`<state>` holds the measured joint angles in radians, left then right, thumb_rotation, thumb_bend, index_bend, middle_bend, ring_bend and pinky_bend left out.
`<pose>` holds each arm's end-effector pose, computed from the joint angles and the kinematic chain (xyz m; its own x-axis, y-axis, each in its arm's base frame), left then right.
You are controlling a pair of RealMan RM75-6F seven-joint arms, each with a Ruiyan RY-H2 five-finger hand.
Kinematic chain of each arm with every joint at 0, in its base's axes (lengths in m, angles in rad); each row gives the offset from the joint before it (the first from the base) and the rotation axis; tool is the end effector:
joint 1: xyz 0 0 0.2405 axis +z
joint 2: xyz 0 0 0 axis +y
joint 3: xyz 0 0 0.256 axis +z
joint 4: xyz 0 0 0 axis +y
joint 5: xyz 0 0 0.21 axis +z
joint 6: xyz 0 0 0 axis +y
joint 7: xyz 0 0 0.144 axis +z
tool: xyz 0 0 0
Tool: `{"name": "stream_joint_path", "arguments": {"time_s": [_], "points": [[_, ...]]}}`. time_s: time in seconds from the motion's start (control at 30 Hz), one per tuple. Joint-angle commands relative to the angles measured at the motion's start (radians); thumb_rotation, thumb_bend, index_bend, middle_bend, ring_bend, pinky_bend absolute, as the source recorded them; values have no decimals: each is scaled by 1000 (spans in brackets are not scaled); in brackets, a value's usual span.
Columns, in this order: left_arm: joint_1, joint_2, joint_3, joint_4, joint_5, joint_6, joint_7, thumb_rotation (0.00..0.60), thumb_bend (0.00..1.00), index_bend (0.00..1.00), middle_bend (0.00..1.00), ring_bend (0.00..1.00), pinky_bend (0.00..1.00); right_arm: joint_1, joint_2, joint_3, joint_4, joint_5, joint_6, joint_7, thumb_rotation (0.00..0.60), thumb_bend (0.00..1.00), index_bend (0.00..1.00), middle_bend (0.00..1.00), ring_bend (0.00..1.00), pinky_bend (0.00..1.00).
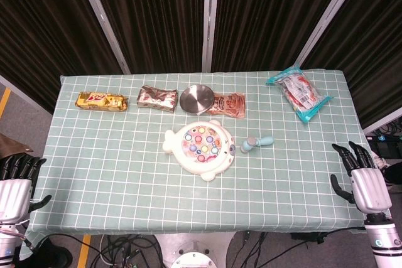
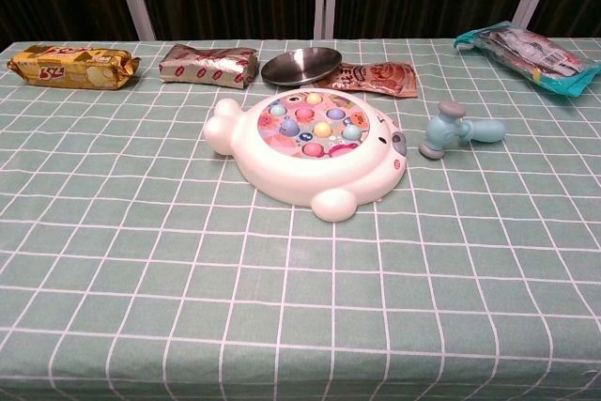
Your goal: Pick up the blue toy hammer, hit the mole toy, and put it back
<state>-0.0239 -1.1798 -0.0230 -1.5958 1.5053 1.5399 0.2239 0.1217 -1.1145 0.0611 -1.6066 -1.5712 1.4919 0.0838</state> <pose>-0.3173 0.1561 0.1443 0.5545 0.0088 0.8322 0.8313 0.0416 -0.5543 -0.2947 -0.1940 0.1594 0.3302 0.0223 0.9437 -0.9367 -0.1157 0.3305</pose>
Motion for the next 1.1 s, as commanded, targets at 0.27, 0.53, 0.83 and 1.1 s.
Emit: {"name": "stream_joint_path", "arguments": {"time_s": [0.27, 0.53, 0.83, 1.1], "points": [[-1, 6, 3, -14, -2, -6, 9, 600, 30, 187, 156, 69, 14, 16, 16, -9, -5, 0, -41, 25, 600, 385, 102, 191, 24, 71], [-10, 4, 2, -16, -6, -20, 11, 600, 29, 187, 156, 69, 14, 196, 25, 40, -8, 40, -304, 16, 600, 269, 39, 193, 25, 71], [-5, 5, 7, -11, -23, -31, 5, 600, 29, 187, 156, 69, 14, 457, -160, 119, 210, 130, -619, 44, 600, 151, 152, 246, 58, 102], [-3, 2, 7, -1, -33, -36, -5, 600, 29, 187, 156, 70, 14, 590, -314, 121, 407, 155, -758, 62, 600, 150, 284, 322, 119, 148]]}}
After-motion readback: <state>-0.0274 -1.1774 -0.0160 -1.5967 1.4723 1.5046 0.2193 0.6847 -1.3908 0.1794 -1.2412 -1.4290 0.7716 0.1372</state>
